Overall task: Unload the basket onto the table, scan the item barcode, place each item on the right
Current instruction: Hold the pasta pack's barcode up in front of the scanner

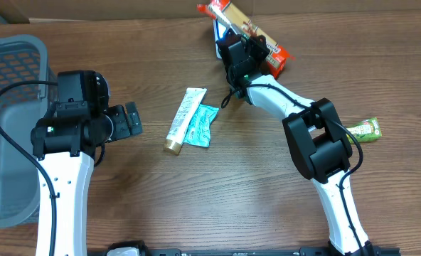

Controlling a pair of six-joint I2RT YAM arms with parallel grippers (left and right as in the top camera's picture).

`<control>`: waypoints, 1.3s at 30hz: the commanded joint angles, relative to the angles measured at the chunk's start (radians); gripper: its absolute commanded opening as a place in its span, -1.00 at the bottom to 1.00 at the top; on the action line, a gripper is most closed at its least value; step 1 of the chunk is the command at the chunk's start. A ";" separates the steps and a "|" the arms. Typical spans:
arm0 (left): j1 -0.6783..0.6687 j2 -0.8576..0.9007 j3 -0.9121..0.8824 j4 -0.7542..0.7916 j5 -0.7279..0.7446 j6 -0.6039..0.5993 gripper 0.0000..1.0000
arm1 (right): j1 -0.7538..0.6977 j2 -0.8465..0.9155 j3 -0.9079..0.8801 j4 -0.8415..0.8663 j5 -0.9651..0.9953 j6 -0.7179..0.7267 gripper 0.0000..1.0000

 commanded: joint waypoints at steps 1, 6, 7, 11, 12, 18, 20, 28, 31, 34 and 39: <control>0.006 -0.007 -0.003 0.000 0.004 0.019 0.99 | -0.006 -0.055 0.038 0.070 0.093 0.018 -0.93; 0.006 -0.007 -0.003 0.000 0.004 0.019 0.99 | -0.012 -0.051 0.038 0.079 0.094 0.014 -0.93; 0.006 -0.007 -0.003 0.000 0.004 0.019 0.99 | -0.016 -0.048 0.038 0.080 0.097 0.011 -0.93; 0.006 -0.007 -0.003 0.000 0.004 0.019 0.99 | -0.034 -0.036 0.038 0.080 0.110 0.011 -0.93; 0.006 -0.007 -0.003 0.000 0.004 0.019 0.99 | -0.037 -0.034 0.038 0.079 0.112 0.012 -0.93; 0.006 -0.007 -0.003 0.000 0.004 0.019 0.99 | -0.042 -0.034 0.038 0.079 0.112 0.012 -0.93; 0.006 -0.007 -0.003 0.000 0.004 0.019 0.99 | -0.038 -0.034 0.038 0.072 0.113 0.012 -0.93; 0.006 -0.007 -0.003 0.000 0.004 0.019 0.99 | 0.021 -0.132 0.038 -0.096 0.187 0.205 -0.93; 0.006 -0.007 -0.003 0.000 0.004 0.019 0.99 | 0.025 -0.241 0.038 -0.343 0.100 0.419 -0.93; 0.006 -0.007 -0.003 0.000 0.004 0.019 0.99 | -0.005 -0.370 0.038 -0.563 -0.052 0.639 -0.93; 0.006 -0.007 -0.003 0.000 0.004 0.019 0.99 | -0.175 -0.603 0.038 -0.927 -0.521 1.059 -0.93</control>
